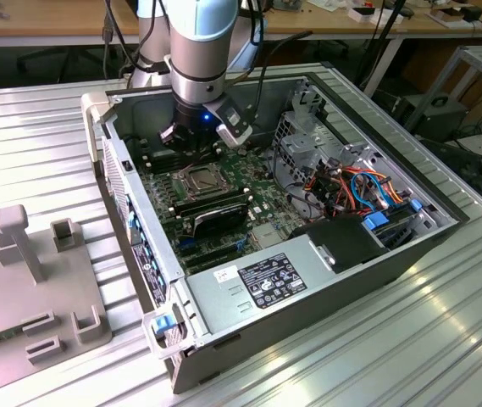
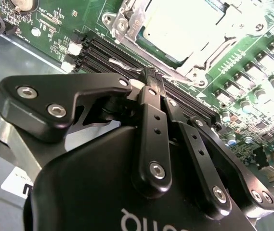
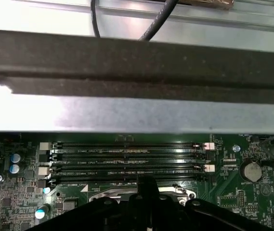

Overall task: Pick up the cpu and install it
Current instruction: 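Install the first cpu locking lever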

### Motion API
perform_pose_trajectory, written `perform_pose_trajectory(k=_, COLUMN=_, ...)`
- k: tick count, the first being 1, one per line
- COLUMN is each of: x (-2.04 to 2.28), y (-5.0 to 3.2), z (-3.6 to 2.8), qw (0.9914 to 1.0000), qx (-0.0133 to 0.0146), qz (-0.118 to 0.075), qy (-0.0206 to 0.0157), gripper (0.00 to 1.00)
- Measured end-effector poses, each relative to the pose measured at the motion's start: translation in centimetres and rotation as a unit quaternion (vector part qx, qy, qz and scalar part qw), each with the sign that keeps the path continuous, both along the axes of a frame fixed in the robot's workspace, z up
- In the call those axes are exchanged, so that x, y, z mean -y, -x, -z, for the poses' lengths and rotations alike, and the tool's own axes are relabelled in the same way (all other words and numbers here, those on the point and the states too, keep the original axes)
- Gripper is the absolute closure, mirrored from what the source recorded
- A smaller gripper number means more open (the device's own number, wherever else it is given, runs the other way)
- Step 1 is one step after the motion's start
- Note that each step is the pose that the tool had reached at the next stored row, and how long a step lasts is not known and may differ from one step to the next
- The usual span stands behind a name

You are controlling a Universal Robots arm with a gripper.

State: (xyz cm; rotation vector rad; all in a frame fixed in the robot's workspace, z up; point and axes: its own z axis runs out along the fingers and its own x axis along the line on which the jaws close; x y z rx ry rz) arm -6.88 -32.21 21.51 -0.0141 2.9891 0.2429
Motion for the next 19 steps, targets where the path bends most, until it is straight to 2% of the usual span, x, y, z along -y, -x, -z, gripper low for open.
perform_pose_trajectory(k=7, x=0.0, y=-0.55, z=0.55, qw=1.0, qx=0.0, qz=0.0, qy=0.0, gripper=0.89)
perform_pose_trajectory(k=19, x=0.0, y=-0.88, z=1.11, qw=1.0, qx=0.0, qz=0.0, qy=0.0, gripper=0.89)
